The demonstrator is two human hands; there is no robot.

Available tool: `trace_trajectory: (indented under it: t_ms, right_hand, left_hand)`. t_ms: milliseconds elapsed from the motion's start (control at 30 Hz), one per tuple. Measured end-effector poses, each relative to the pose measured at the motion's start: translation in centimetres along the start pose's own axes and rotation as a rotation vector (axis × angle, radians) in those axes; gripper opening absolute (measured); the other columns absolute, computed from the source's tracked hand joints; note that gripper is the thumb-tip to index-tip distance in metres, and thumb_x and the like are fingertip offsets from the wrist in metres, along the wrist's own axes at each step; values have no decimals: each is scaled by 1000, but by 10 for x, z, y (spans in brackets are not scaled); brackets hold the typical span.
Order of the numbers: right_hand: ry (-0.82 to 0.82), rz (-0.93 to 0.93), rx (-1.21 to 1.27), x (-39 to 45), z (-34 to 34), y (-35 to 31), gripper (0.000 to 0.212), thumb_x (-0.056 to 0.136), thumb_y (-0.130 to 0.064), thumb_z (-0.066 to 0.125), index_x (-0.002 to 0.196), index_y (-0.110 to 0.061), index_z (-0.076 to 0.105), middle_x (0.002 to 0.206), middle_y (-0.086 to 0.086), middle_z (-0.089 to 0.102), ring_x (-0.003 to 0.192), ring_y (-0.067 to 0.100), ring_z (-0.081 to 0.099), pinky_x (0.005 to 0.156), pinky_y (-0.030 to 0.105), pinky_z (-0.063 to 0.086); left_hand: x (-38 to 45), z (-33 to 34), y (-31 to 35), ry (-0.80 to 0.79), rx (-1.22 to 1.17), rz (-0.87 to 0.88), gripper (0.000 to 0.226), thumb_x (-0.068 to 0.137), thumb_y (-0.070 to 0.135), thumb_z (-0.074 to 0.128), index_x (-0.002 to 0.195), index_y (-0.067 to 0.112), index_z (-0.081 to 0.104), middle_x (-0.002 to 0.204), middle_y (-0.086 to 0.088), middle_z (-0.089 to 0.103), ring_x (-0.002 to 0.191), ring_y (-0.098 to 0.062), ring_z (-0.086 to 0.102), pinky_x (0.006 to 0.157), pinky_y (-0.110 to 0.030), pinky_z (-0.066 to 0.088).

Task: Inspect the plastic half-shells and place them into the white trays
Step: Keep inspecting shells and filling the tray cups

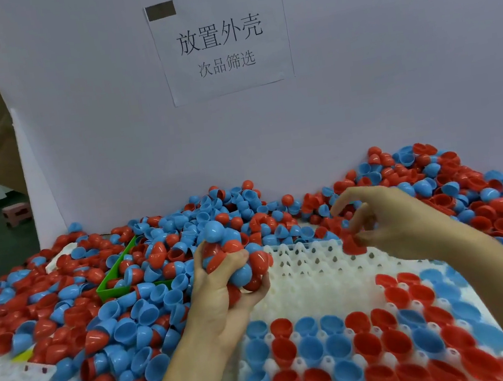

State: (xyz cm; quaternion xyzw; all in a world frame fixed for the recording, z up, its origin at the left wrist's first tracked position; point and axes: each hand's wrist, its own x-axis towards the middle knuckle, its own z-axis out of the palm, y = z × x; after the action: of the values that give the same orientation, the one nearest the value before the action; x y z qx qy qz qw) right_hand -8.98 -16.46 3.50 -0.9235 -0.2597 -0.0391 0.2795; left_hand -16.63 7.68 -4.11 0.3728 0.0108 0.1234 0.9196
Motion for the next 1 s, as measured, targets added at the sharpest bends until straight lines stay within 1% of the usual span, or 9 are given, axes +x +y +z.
trace_trajectory:
  t_ms: [67,133,233,400,633,733,800,867,1000]
  right_hand:
    - [-163,53,-177,-1,1,11,51,87,1,67,118,-38,58,83,-13,71,71,4,67,67,28,60]
    - [-253,79,-228,0,4,15,52,85,0,69,120,-38,57,83,-16,72,72,5,68,66,28,60]
    - [-309,105,-255,1,15,13,52,82,0,70,117,-37,57,86,-14,70,71,3,65,54,19,52]
    - [-333,120,-421,-1,41,5,54,77,6,64,118,-29,61,95,-8,60,88,15,62,80,35,58]
    - [-388,167,-326,-3,30,7,66,82,7,62,131,-36,51,105,-12,57,92,13,63,80,32,59]
    - [-314,102,-295,-1,20,3,56,85,2,64,127,-35,57,101,-12,64,81,5,63,67,23,56]
    - [-135,-3,-278,2,15,-5,39,88,-9,67,121,-30,64,94,-13,67,80,4,64,72,23,55]
    - [-14,-114,-157,4,14,-16,22,90,-23,70,110,-31,68,85,-16,68,75,-2,64,66,14,49]
    - [-67,-212,43,0,23,-36,13,95,-35,64,106,-39,67,86,-19,69,76,-5,65,67,14,49]
  left_hand:
    - [1,0,0,-5,19,13,64,49,1,86,101,35,70,121,-14,59,97,-33,65,69,-47,55]
    - [2,-1,-1,-12,29,22,66,44,7,86,102,35,70,119,-13,61,94,-32,68,70,-48,55]
    - [1,-1,-3,-23,36,20,67,44,8,86,104,35,70,121,-13,60,95,-32,69,71,-49,55]
    - [0,-3,-3,-53,25,22,54,66,-1,77,106,34,70,126,-16,57,84,-31,74,73,-50,55]
    - [-2,1,-3,-65,37,0,66,58,0,80,113,33,66,127,-16,57,94,-34,70,72,-50,55]
    - [-4,4,-4,-113,25,-31,62,60,0,77,113,29,65,120,-16,61,88,-30,72,71,-48,55]
    - [-7,6,-6,-156,24,-51,62,60,-1,78,112,29,65,112,-14,67,85,-30,73,70,-48,55]
    - [-9,8,-8,-199,20,-66,63,57,-2,80,110,29,67,104,-13,72,87,-31,73,69,-48,55]
    - [-11,10,-6,-260,-5,-96,79,53,1,87,124,24,60,112,-15,67,88,-33,70,69,-48,54]
